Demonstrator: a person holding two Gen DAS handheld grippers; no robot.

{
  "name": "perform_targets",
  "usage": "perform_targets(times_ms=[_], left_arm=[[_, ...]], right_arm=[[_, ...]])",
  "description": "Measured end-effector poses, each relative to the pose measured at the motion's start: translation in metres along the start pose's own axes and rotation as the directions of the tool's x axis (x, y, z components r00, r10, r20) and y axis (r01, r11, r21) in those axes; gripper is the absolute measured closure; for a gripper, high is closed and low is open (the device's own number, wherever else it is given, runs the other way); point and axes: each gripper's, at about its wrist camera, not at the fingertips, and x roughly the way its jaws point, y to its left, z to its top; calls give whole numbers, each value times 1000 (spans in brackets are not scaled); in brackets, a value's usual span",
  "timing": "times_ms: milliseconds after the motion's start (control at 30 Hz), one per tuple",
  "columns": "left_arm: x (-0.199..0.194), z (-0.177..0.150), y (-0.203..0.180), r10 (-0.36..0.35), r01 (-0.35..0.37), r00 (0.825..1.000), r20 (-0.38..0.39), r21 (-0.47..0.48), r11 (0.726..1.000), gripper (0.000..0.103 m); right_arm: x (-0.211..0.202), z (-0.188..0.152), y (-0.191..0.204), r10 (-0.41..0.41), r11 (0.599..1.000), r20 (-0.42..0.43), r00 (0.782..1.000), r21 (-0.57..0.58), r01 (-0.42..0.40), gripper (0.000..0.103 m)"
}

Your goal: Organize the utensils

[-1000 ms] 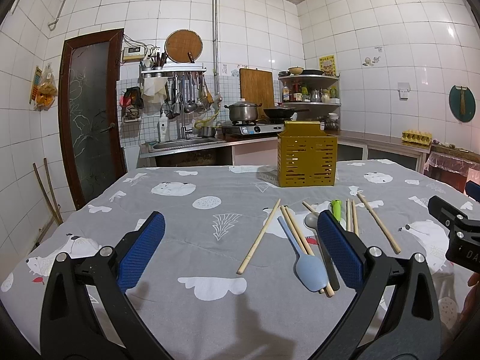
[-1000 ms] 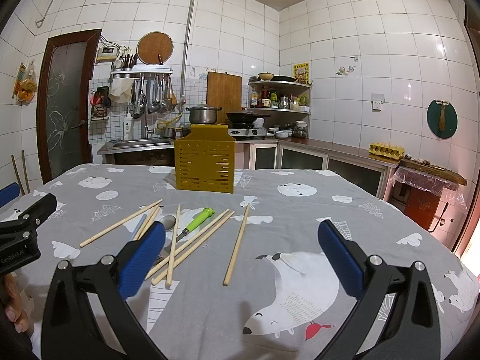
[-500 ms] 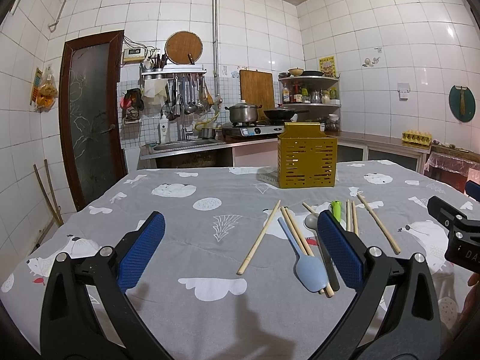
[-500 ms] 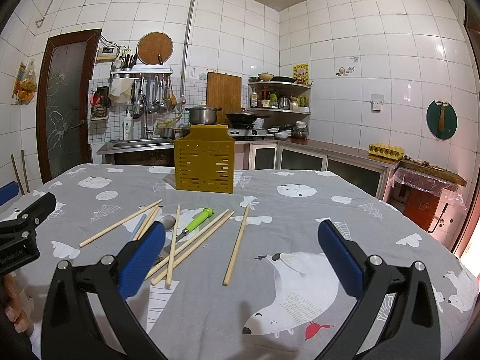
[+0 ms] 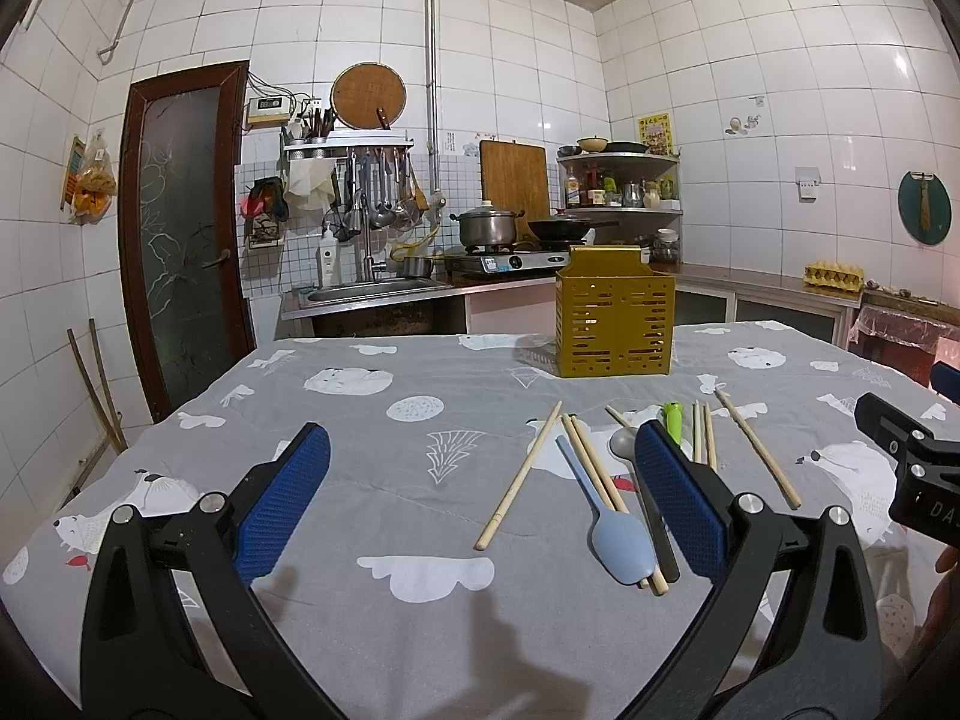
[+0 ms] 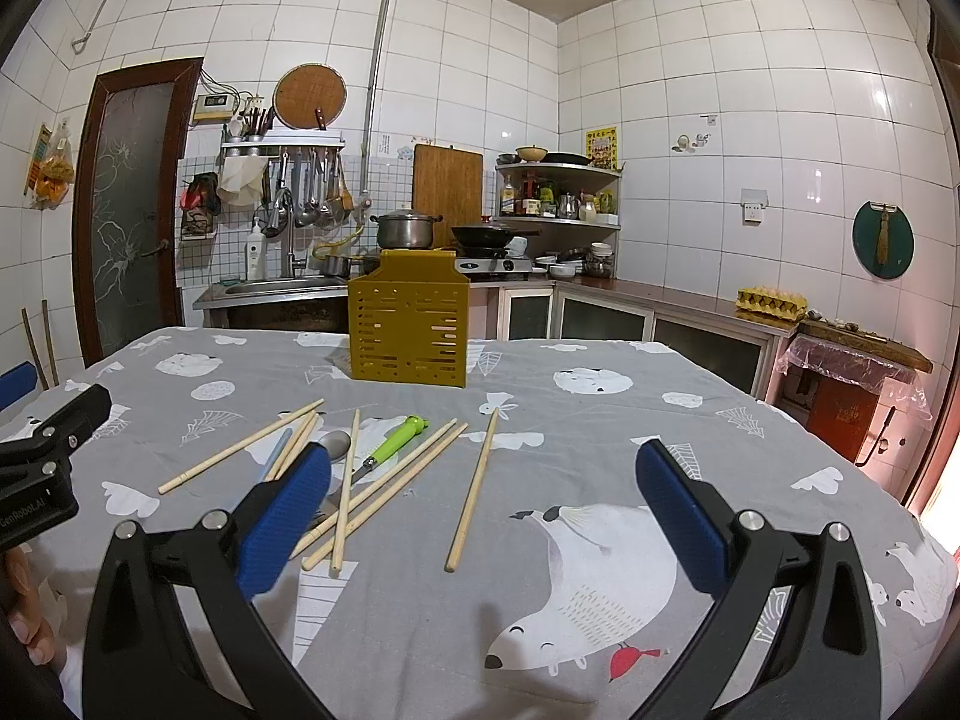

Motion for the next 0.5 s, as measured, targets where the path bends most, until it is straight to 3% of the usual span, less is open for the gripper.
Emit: perform_targets(times_ms=[500], left_arm=[[0,-1,0,0,0,1000,1,0,1000,5]], right_arm=[[0,1,-2,-1,1000,1,1000,1,1,4]])
